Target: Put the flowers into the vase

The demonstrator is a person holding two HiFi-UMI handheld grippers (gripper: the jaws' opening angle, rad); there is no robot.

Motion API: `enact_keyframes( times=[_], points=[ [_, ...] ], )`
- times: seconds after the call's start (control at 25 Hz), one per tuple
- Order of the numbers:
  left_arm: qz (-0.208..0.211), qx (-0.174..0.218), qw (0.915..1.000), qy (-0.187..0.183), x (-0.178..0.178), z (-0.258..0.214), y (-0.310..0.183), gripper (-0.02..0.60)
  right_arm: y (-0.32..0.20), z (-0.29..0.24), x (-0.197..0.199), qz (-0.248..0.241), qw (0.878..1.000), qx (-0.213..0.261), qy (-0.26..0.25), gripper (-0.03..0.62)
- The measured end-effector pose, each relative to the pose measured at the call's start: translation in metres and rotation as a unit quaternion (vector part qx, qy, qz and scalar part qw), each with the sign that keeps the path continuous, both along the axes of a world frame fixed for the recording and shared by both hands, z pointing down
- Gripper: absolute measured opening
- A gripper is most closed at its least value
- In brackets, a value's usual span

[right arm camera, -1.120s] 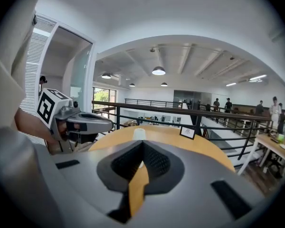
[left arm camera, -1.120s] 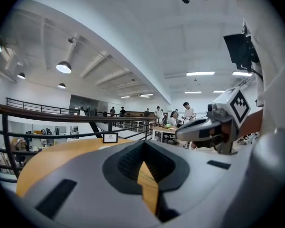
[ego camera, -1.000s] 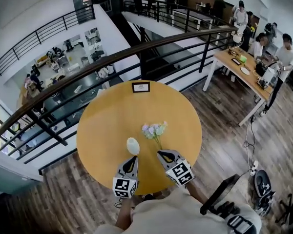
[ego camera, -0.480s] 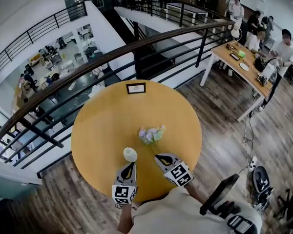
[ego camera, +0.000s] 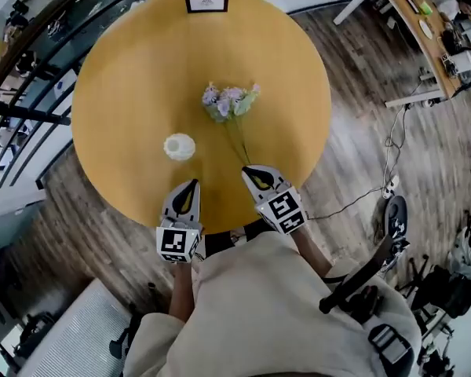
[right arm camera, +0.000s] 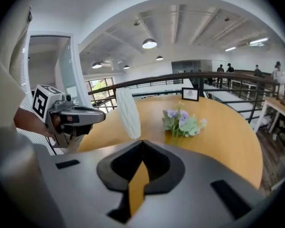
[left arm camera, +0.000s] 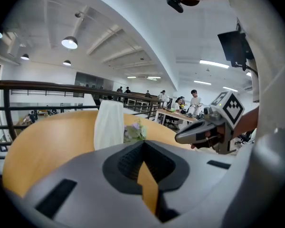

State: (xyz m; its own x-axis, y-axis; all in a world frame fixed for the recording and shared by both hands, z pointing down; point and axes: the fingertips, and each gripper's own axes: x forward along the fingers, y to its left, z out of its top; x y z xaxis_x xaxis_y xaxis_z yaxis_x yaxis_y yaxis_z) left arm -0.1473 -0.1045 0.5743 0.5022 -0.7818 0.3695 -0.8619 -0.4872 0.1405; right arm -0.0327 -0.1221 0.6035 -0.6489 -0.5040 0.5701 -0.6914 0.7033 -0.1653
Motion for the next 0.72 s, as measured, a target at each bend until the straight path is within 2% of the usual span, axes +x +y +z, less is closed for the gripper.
enact_keyframes(
  times=[0.16, 0.2, 0.24, 0.28, 0.32, 0.44, 0.72],
  points=[
    [0.005, -0.027, 0.9996, 0.003, 0.008, 0.022, 0.005, 0.006, 0.008, 0.027, 0.007, -0.001, 1.0, -0.029, 0.01, 0.012],
    [0.007, -0.029, 0.9996, 0.003, 0.01, 0.024, 0.004, 0.006, 0.007, 0.031, 0.008, 0.001, 0.999, -0.032, 0.016, 0.065],
    [0.008, -0.029, 0.9995, 0.003, 0.013, 0.025, 0.003, 0.006, 0.004, 0.035, 0.01, 0.002, 0.999, -0.033, 0.023, 0.183],
    [0.009, -0.029, 0.9995, 0.004, 0.015, 0.024, 0.001, 0.006, 0.001, 0.039, 0.012, 0.004, 0.999, -0.034, 0.029, 0.275],
    [0.009, -0.028, 0.9996, 0.005, 0.017, 0.023, -0.001, 0.006, -0.002, 0.041, 0.014, 0.006, 0.999, -0.034, 0.032, 0.304],
    [0.008, -0.025, 0.9996, 0.007, 0.021, 0.021, -0.006, 0.006, -0.013, 0.047, 0.021, 0.01, 0.998, -0.038, 0.041, 0.305],
    [-0.007, -0.033, 0.9994, 0.002, 0.014, 0.021, -0.01, 0.006, -0.037, 0.082, 0.028, 0.007, 0.992, -0.084, 0.089, 0.304]
  ],
)
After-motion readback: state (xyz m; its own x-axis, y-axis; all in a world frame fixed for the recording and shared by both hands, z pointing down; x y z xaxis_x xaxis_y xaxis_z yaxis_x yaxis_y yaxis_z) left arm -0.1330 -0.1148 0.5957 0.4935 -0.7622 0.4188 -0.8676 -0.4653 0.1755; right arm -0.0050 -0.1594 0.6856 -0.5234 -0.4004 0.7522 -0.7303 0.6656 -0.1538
